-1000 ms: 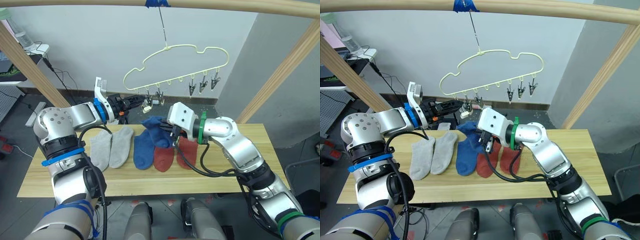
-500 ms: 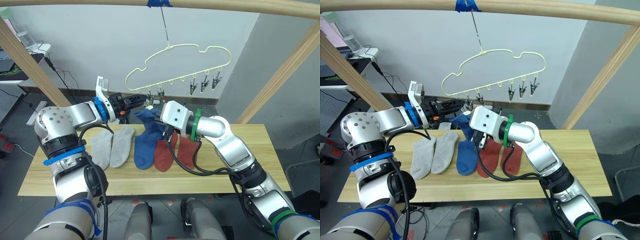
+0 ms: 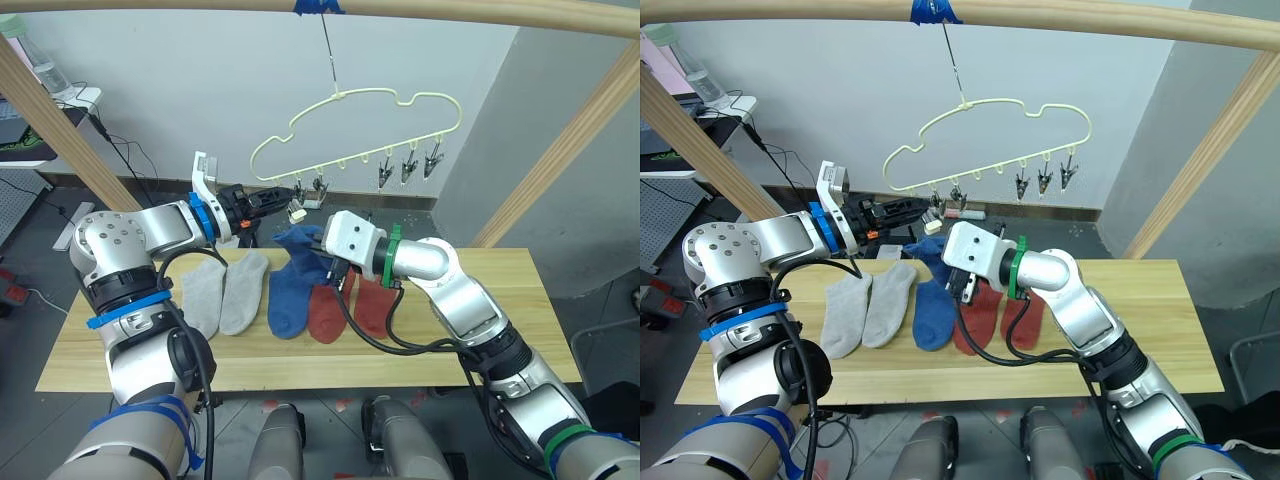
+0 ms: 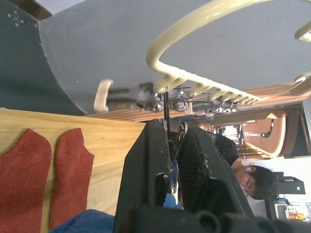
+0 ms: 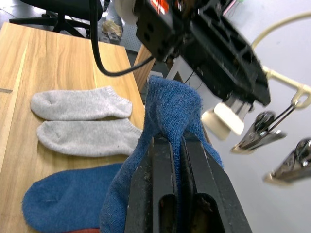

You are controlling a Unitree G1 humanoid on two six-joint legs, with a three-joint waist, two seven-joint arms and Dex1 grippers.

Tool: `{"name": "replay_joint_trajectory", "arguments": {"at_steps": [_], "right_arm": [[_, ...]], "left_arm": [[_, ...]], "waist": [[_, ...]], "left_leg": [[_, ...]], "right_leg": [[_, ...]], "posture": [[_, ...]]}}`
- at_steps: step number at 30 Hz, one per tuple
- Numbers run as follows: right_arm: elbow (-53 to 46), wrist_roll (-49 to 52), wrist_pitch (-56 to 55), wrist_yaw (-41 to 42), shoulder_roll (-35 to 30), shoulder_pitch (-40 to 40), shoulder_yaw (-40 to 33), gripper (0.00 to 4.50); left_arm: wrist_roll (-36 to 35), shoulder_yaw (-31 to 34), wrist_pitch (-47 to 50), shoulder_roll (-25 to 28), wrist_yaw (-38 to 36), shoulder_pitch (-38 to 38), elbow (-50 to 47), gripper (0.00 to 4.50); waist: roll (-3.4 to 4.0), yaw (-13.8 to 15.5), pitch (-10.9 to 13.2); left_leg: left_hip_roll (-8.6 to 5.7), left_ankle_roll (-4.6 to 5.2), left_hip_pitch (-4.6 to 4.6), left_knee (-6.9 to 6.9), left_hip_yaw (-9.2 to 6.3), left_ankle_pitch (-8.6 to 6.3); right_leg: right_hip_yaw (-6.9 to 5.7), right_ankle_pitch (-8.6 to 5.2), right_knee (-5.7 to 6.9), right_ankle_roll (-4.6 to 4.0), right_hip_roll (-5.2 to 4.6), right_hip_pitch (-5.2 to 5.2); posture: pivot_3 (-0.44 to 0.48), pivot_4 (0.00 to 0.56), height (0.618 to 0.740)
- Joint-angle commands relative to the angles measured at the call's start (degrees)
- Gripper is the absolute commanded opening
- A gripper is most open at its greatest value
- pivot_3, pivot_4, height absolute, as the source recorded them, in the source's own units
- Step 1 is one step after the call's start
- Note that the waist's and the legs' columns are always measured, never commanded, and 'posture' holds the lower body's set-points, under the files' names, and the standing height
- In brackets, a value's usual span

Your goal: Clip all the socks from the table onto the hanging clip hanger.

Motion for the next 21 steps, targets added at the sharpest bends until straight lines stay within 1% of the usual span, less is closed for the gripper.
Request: {"name": "replay_joint_trajectory", "arguments": {"at_steps": [1,9,21], "right_arm": [[-0.4,-0.6,-1.8,-0.8,0.6,-0.9,-0.9,0.05],[1.0,-1.0,-2.9,-1.4,0.7,-1.8,-2.1,0.05],[-1.5,-0.2,-2.3,0.3,0.5,-1.9,-2.8,0.05]], "left_arm": [[-1.5,0.1,0.6,0.8,-0.9,-1.0,-1.1,0.23],[-1.2,-0.5,0.4,1.1,-1.2,-1.0,-0.9,0.23],[-0.9,-0.8,-0.7,1.3,-1.1,-0.9,-0.6,0.23]], "waist": [[0.0,0.0,0.0],[0.0,0.0,0.0],[0.0,0.0,0.0]], "left_leg": [[0.0,0.0,0.0,0.0,0.0,0.0],[0.0,-0.01,0.0,0.0,-0.01,0.0],[0.0,-0.01,0.0,0.0,-0.01,0.01]], "right_leg": [[0.0,0.0,0.0,0.0,0.0,0.0],[0.0,0.0,0.01,0.0,0.0,0.0],[0.0,0.0,0.01,0.0,0.0,0.0]], "posture": [[-0.015,0.221,0.74],[-0.016,0.222,0.74],[-0.015,0.221,0.74]]}}
